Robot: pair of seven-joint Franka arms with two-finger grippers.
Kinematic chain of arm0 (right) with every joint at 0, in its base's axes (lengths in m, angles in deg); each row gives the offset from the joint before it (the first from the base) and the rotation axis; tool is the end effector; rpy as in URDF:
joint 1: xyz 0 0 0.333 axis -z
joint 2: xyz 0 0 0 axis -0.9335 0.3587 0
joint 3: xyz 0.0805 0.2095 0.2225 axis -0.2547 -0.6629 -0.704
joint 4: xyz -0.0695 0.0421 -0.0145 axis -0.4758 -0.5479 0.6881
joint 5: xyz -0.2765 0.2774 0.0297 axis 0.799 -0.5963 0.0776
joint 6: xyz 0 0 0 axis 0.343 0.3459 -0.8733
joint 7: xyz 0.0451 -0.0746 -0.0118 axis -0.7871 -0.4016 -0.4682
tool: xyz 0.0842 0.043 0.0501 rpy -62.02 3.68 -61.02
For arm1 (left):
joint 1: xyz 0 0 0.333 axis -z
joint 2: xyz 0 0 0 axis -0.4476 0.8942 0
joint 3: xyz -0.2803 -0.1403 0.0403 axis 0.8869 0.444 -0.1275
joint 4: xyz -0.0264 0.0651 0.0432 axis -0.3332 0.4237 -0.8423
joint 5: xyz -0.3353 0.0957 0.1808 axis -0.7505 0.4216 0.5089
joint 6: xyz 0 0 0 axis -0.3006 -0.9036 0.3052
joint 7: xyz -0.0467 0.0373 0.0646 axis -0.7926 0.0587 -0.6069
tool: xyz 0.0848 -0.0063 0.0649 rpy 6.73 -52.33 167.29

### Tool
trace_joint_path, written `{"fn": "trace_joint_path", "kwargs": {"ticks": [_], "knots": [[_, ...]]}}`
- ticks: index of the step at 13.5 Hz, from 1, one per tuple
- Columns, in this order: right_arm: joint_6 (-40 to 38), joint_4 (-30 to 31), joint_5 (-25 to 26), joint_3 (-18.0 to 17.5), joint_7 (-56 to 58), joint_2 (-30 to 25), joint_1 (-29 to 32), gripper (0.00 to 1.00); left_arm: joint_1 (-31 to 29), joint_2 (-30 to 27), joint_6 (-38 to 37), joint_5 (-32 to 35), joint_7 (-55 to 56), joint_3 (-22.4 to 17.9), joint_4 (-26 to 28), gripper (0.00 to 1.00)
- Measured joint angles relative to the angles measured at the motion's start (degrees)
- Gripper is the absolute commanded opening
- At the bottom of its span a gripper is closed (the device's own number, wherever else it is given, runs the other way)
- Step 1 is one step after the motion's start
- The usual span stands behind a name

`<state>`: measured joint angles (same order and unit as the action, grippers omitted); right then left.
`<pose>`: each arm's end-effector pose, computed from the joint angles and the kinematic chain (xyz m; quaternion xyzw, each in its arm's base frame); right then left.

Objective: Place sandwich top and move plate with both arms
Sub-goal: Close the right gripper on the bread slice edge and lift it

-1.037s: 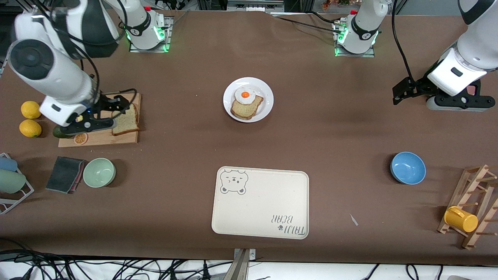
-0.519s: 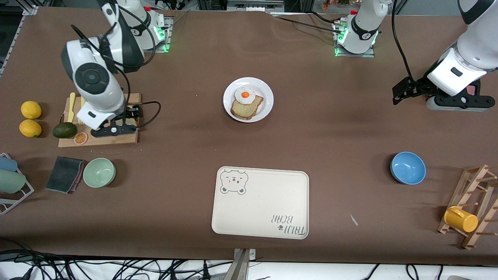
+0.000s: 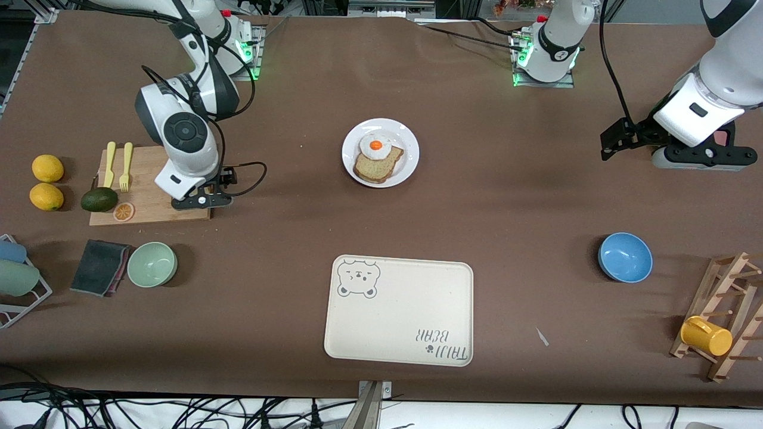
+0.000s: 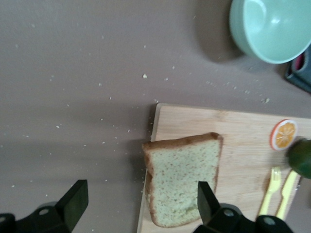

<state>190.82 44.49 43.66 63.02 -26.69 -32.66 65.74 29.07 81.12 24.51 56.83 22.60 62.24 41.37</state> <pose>0.5109 0.1300 0.2668 0.9789 0.0999 -0.0535 0.1701 0.5483 -0.0648 0.5792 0.9999 -0.0117 -0.0047 0.0029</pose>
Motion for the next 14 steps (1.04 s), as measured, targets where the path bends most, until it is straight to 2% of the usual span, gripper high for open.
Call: {"fn": "trace_joint_path", "kwargs": {"ticks": [3,4,9,10,14], "knots": [[2.42,2.87,0.28,0.13,-0.57,0.34,0.11,0.99,0.0,0.0,0.0,0.0,0.0,0.0,0.0,1.0],[3.2,3.61,0.37,0.33,-0.59,0.35,0.19,0.94,0.0,0.0,0.0,0.0,0.0,0.0,0.0,1.0],[7.77,7.65,3.47,1.64,-0.63,0.37,1.68,0.5,0.0,0.0,0.0,0.09,0.0,-0.03,0.0,1.0],[8.83,8.53,4.21,1.99,-0.63,0.42,1.93,0.44,0.0,0.0,0.0,0.09,0.0,-0.02,0.0,1.0],[10.68,9.64,5.17,2.99,-0.64,1.09,2.82,0.42,0.0,0.0,0.0,0.09,0.0,-0.01,-0.01,1.0]]}}
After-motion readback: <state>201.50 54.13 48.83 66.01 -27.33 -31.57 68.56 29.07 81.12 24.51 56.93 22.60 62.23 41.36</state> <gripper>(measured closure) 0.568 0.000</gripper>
